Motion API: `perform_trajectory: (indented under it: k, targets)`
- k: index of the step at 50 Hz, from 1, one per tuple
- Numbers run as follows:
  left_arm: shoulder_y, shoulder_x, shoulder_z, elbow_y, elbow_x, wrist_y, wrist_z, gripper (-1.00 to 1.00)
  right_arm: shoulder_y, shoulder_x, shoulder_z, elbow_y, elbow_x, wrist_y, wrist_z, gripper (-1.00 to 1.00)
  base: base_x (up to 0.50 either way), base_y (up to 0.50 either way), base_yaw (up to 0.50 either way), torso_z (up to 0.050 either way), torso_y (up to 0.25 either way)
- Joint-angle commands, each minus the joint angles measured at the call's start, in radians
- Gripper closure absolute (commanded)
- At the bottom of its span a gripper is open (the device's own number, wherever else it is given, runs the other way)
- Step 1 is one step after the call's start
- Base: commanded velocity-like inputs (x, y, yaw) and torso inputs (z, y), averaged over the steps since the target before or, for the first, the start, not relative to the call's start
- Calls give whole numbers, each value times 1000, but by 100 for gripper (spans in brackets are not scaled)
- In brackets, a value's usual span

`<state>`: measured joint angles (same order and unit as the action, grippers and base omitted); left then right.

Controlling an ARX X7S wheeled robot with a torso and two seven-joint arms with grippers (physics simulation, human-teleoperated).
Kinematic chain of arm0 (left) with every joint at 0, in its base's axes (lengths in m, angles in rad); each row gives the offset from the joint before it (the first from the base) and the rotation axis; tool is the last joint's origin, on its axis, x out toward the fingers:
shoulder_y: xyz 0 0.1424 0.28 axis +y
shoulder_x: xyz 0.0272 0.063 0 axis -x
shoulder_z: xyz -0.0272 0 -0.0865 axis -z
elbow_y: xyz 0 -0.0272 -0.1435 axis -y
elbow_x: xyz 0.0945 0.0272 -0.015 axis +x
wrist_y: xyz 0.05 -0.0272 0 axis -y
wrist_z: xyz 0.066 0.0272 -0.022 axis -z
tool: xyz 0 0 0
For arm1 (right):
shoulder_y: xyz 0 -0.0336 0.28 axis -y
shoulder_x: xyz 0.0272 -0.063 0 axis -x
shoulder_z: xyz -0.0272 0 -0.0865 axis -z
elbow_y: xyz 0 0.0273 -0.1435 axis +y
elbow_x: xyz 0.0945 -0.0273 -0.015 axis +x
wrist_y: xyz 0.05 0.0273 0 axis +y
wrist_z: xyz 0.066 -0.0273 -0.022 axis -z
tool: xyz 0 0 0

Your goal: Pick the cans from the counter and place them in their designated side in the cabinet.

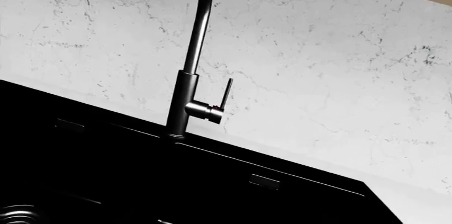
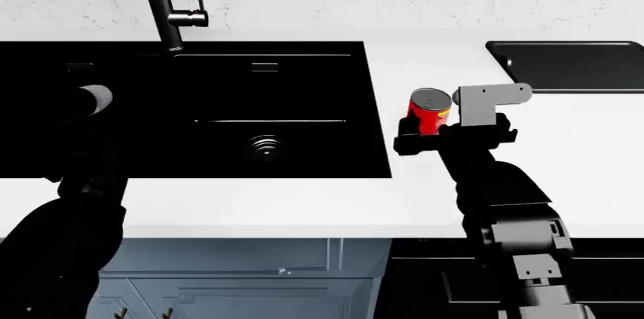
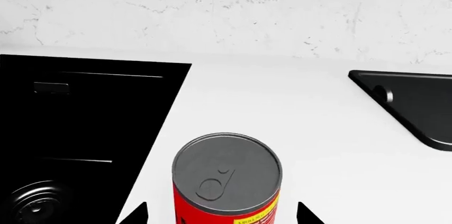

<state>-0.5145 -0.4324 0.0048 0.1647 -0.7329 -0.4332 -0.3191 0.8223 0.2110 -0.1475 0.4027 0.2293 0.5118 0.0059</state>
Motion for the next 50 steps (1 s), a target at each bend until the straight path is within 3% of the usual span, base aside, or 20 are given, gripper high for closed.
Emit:
perform_trajectory:
  k: [1, 19, 34, 45, 50]
  targets:
    - [0, -1, 1, -7, 2, 4, -1, -100, 40, -10, -11, 99, -7, -54, -12, -100, 0, 0, 0, 0, 0]
    - [2, 1, 4, -29, 10, 16, 1, -100, 117, -36, -33, 303, -26, -154, -31, -100, 0, 0, 0, 0, 0]
    - [-3, 1, 9, -48, 15, 22, 3, -100, 212, -64, -42, 570, -44, -302, -45, -100, 0, 0, 0, 0, 0]
    - [-10, 2, 10, -56, 16, 26, 4, -100, 344, -93, -54, 897, -63, -482, -72, -100, 0, 0, 0, 0, 0]
    - [-11, 2, 10, -54, 14, 26, 2, -100, 351, -97, -46, 904, -71, -482, -76, -100, 0, 0, 0, 0, 0]
